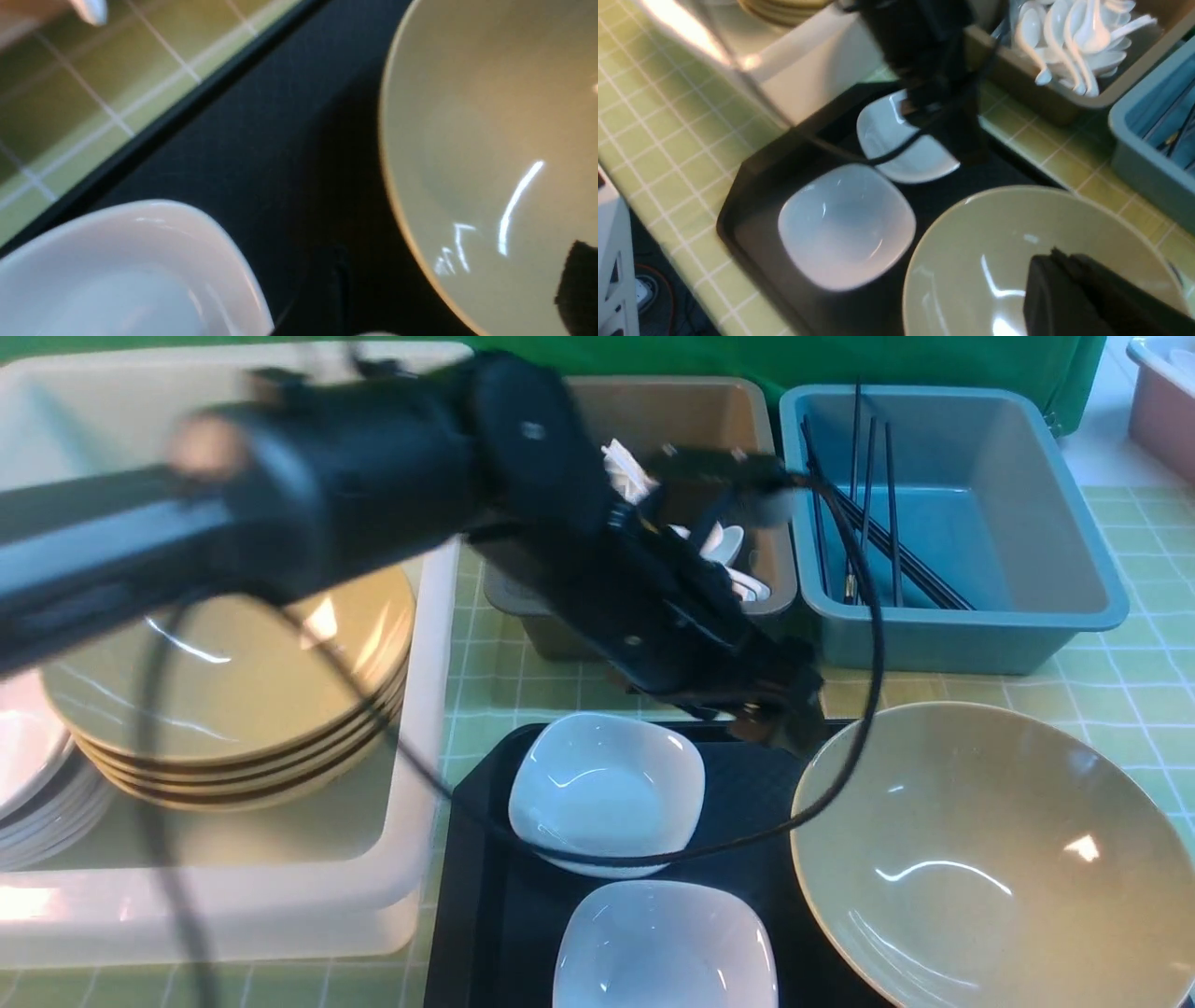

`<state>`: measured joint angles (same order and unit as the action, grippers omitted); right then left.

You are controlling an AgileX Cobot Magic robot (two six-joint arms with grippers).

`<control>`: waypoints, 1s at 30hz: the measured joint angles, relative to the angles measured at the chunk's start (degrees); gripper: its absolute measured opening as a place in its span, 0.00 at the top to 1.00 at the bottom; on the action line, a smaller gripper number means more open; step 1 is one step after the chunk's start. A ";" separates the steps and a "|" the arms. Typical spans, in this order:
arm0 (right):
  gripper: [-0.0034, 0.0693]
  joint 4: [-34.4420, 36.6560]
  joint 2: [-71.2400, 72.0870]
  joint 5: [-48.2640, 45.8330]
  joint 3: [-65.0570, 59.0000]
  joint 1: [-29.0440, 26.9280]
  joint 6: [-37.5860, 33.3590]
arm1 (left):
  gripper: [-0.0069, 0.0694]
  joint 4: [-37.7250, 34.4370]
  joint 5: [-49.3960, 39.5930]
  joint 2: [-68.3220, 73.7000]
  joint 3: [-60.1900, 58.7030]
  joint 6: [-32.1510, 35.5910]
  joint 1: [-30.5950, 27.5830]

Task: On green table put chopsticks spoon bowls plates into blue grey white boxes.
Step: 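Grasp the large bowl on the tray by its rim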

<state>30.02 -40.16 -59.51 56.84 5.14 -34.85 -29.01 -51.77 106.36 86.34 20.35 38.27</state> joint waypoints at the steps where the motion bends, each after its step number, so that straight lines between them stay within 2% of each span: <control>1: 0.92 0.00 1.21 0.00 -1.05 0.00 0.01 | 0.10 0.00 -0.96 1.32 1.63 -0.05 0.00; 9: 0.92 -0.10 2.96 -0.96 -3.74 0.18 -0.38 | 0.09 -0.34 -5.11 16.27 13.83 1.79 0.00; 11: 0.92 -0.73 2.96 -0.96 -3.74 0.80 -0.79 | 0.15 -1.38 -6.09 18.74 15.43 3.31 0.00; 14: 0.92 -2.46 2.96 -0.90 -3.74 1.70 -1.05 | 0.35 -4.38 -8.07 20.90 17.13 6.82 0.00; 15: 0.92 -2.63 2.96 -0.89 -3.74 1.75 -1.05 | 0.39 -4.54 -8.27 20.90 17.15 7.00 0.00; 19: 0.92 -3.04 2.96 0.12 -3.74 1.76 -1.05 | 0.81 -6.81 -10.67 20.97 17.93 9.27 0.00; 20: 0.92 -3.04 2.96 0.31 -3.74 1.76 -1.05 | 0.84 -6.74 -11.32 20.97 18.30 9.17 0.00; 23: 0.92 -3.10 2.96 0.95 -3.74 1.76 -1.05 | 0.89 -7.43 -14.96 20.99 20.25 9.29 -0.63; 30: 0.92 -1.37 2.96 4.15 -3.74 1.76 -2.41 | 0.89 -8.29 -18.03 18.35 24.06 9.44 -4.89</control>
<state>28.65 -37.20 -55.35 53.09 6.89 -37.27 -37.30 -69.80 124.71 110.40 29.79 33.38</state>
